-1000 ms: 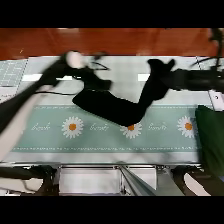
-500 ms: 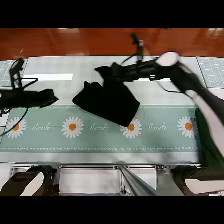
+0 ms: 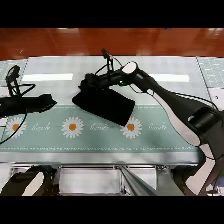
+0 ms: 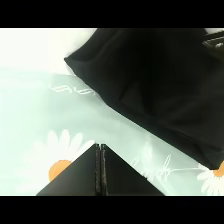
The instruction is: Fold the shirts.
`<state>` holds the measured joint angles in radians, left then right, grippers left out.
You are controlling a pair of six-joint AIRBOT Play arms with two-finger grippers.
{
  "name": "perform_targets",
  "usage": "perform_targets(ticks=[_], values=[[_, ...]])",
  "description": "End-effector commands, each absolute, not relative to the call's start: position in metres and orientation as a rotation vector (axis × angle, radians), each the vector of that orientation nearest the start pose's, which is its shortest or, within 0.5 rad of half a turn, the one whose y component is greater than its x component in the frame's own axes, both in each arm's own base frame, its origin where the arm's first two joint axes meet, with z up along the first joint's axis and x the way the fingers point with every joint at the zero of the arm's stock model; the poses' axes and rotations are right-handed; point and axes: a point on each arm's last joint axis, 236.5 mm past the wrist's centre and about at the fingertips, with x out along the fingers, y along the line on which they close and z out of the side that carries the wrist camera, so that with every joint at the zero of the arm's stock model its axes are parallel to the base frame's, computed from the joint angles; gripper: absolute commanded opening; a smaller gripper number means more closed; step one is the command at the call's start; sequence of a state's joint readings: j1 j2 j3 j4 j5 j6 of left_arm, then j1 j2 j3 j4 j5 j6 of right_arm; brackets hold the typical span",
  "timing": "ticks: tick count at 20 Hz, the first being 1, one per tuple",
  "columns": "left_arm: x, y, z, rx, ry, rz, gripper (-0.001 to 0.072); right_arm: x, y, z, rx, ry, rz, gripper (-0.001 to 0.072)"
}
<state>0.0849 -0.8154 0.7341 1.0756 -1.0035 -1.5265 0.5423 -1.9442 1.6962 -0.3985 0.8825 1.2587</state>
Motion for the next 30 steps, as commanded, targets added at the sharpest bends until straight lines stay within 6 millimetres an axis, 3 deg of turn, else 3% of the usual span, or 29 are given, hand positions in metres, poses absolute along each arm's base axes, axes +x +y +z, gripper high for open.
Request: perform_targets(ticks=[1, 2, 4, 6, 8, 9, 10, 12, 13, 15, 18, 20, 25, 30], values=[[0.32, -0.065, 0.04, -0.455, 1.012, -0.177, 0.0022, 0.403, 0.442, 0.017, 0.645, 1.266, 1.035, 0.0416], [0.326, -0.06, 0.042, -0.439, 0.986, -0.171, 0.0022, 0.395, 0.424, 0.025, 0.631, 1.319, 1.064, 0.0411], [0.336, -0.038, 0.052, -0.465, 0.939, -0.115, 0.0021, 0.389, 0.364, 0.047, 0.538, 1.393, 1.063, 0.0411], [0.34, -0.01, 0.069, -0.494, 0.907, -0.054, 0.0021, 0.388, 0.274, 0.068, 0.346, 1.423, 0.913, 0.0411], [0.338, 0.011, 0.081, -0.527, 0.89, -0.008, 0.0021, 0.388, 0.168, 0.087, 0.14, 1.395, 0.592, 0.0411], [0.336, 0.014, 0.083, -0.552, 0.886, -0.004, 0.0022, 0.384, 0.118, 0.098, 0.075, 1.349, 0.414, 0.0411], [0.334, 0.011, 0.083, -0.567, 0.89, -0.01, 0.0022, 0.375, 0.081, 0.104, 0.056, 1.305, 0.281, 0.0412], [0.329, -0.002, 0.077, -0.587, 0.91, -0.042, 0.0021, 0.351, 0.038, 0.097, 0.134, 1.214, 0.118, 0.042], [0.326, -0.013, 0.07, -0.583, 0.934, -0.066, 0.0021, 0.336, 0.029, 0.08, 0.202, 1.184, 0.069, 0.0422], [0.317, -0.036, 0.054, -0.572, 0.989, -0.118, 0.0021, 0.313, 0.03, 0.033, 0.353, 1.149, 0.026, 0.0423], [0.307, -0.065, 0.034, -0.541, 1.042, -0.182, 0.0022, 0.295, 0.076, -0.033, 0.688, 1.157, 0.071, 0.0424], [0.306, -0.076, 0.029, -0.526, 1.04, -0.204, 0.0022, 0.29, 0.111, -0.059, 0.866, 1.197, 0.132, 0.0423], [0.309, -0.08, 0.028, -0.517, 1.031, -0.212, 0.0022, 0.3, 0.192, -0.092, 1.014, 1.355, 0.323, 0.0423], [0.309, -0.08, 0.028, -0.517, 1.031, -0.212, 0.0022, 0.324, 0.249, -0.096, 0.975, 1.439, 0.47, 0.0422]])
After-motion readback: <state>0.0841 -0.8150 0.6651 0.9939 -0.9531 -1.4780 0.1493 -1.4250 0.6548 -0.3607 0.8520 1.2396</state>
